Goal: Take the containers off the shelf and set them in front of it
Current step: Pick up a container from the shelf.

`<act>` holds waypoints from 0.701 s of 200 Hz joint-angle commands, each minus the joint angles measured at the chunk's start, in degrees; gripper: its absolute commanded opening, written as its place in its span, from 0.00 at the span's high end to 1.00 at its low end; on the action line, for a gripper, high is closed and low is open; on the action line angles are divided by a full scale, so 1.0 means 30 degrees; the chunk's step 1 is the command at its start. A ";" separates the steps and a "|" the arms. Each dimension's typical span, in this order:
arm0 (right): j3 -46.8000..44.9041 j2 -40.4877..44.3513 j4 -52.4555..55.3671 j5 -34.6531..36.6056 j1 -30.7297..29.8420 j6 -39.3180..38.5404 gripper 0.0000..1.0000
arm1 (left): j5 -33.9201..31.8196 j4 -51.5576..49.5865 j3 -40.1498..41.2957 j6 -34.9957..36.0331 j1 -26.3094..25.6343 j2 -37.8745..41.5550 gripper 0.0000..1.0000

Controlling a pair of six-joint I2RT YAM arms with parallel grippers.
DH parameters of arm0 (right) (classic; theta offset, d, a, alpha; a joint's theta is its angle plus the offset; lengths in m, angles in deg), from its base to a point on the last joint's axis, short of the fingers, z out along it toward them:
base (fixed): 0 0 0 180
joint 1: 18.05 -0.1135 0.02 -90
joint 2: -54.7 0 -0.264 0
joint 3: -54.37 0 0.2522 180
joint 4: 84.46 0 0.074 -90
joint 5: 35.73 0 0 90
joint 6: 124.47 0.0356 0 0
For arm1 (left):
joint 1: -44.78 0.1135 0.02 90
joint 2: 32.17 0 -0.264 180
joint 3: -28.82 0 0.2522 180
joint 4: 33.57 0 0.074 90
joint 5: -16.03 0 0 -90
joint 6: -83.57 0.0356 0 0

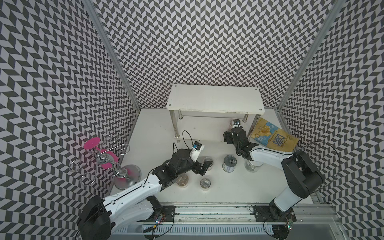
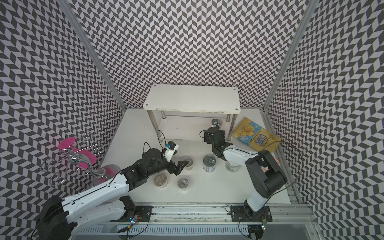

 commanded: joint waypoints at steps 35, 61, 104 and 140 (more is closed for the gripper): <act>-0.0621 0.1777 -0.0895 -0.0883 -0.0207 -0.1512 0.23 | 0.0333 0.0601 0.0211 0.0130 0.0273 -0.0004 0.00; -0.1602 0.3487 -0.0681 -0.1795 -0.0345 -0.2431 0.23 | 0.0422 0.0658 0.0238 0.0219 0.0399 -0.0119 0.00; -0.3371 0.7309 0.0511 -0.5013 -0.1114 -0.3220 0.24 | 0.0649 0.0684 0.0182 0.0365 0.0606 -0.0422 0.00; -0.4673 1.0958 0.2885 -0.4704 -0.3456 -0.2840 0.25 | 0.0793 0.0706 0.0108 0.0401 0.0873 -0.0500 0.00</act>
